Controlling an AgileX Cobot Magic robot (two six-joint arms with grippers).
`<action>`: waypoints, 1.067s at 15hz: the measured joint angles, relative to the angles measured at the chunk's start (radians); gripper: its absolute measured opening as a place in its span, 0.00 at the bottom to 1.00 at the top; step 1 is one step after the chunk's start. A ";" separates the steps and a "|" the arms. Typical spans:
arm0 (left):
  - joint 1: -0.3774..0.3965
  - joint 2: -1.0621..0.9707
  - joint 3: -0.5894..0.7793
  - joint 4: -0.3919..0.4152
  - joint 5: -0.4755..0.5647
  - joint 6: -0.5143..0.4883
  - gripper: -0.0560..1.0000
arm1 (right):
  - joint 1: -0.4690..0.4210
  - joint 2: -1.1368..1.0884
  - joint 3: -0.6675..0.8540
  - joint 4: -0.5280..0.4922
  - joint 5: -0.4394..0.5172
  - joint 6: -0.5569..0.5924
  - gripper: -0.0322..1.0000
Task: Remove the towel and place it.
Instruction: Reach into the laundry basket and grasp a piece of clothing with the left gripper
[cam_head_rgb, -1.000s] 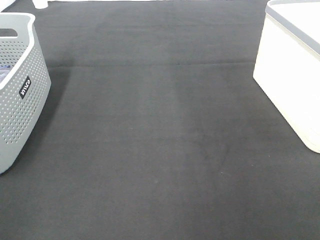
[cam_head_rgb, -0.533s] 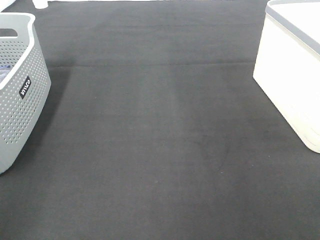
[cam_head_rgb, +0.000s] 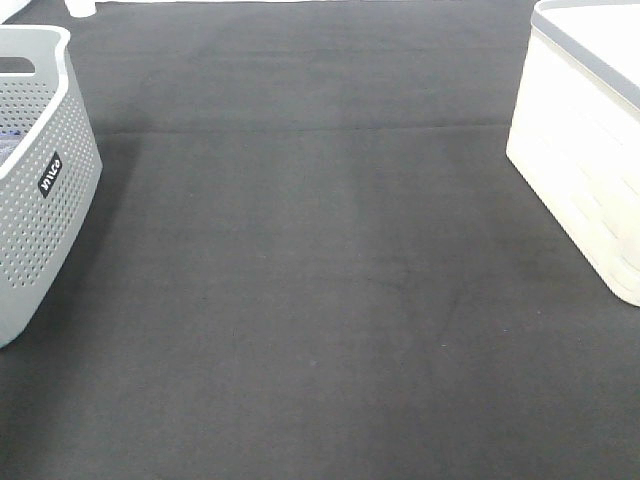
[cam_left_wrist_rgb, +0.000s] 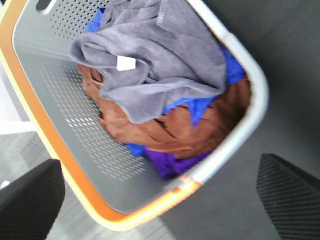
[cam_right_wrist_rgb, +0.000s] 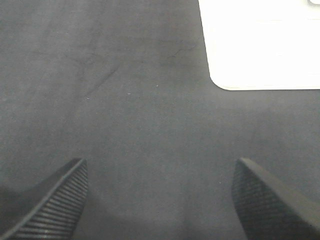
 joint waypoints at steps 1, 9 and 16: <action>0.009 0.061 -0.053 0.011 -0.003 0.046 0.99 | 0.000 0.000 0.000 0.000 0.000 0.000 0.77; 0.262 0.404 -0.119 0.026 -0.197 0.349 0.99 | 0.000 0.000 0.000 0.000 0.000 0.000 0.77; 0.242 0.705 -0.119 0.022 -0.424 0.413 0.95 | 0.000 0.000 0.000 0.000 0.000 0.000 0.77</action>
